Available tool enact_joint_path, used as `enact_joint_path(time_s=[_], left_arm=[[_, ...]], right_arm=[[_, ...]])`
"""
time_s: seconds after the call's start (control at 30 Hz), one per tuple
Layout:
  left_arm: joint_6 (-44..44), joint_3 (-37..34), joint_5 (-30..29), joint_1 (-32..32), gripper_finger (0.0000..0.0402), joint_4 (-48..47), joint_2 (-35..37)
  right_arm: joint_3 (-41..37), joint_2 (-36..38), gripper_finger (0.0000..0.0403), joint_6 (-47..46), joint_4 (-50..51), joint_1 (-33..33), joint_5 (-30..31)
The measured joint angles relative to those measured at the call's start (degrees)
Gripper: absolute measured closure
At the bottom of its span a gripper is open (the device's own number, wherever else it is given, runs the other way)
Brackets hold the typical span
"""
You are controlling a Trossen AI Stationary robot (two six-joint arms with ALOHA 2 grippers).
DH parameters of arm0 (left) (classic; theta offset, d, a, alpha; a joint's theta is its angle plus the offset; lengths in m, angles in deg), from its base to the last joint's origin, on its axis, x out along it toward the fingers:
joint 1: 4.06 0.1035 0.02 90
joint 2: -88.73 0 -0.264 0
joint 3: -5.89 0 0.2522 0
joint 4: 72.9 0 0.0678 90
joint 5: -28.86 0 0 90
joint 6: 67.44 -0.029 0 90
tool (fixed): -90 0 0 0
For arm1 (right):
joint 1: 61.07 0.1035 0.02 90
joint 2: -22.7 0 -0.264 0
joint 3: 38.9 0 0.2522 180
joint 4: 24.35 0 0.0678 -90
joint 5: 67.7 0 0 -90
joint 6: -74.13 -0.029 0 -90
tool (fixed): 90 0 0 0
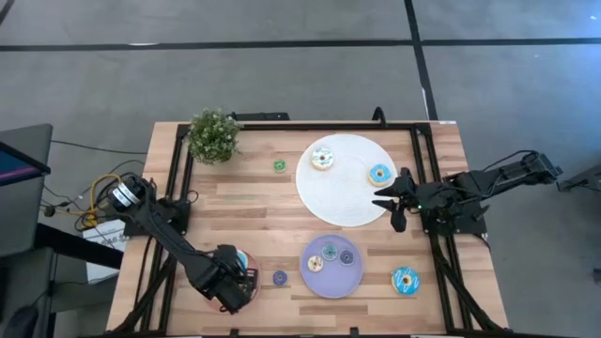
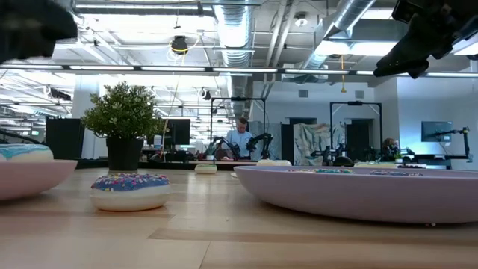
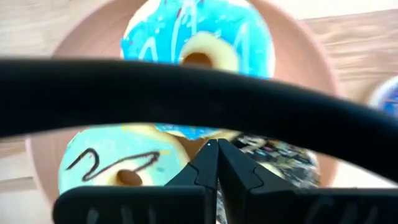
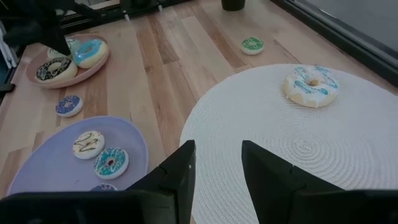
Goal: Pick & Place donuts
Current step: Put the small green donut on the purple plate
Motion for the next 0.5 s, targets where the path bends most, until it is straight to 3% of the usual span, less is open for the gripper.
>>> enact_joint_path(time_s=[0.27,0.5], left_arm=[[-3.1,6.2,-5.9,-0.2,0.0401,-7.0,4.5],[-17.6,11.6,-16.1,0.0,0.0401,-6.6,6.8]], right_arm=[[0.0,0.0,0.0282,0.0,0.0,0.0,0.0],[0.0,0.0,0.0282,-7.4,-0.1,0.0,-0.1]])
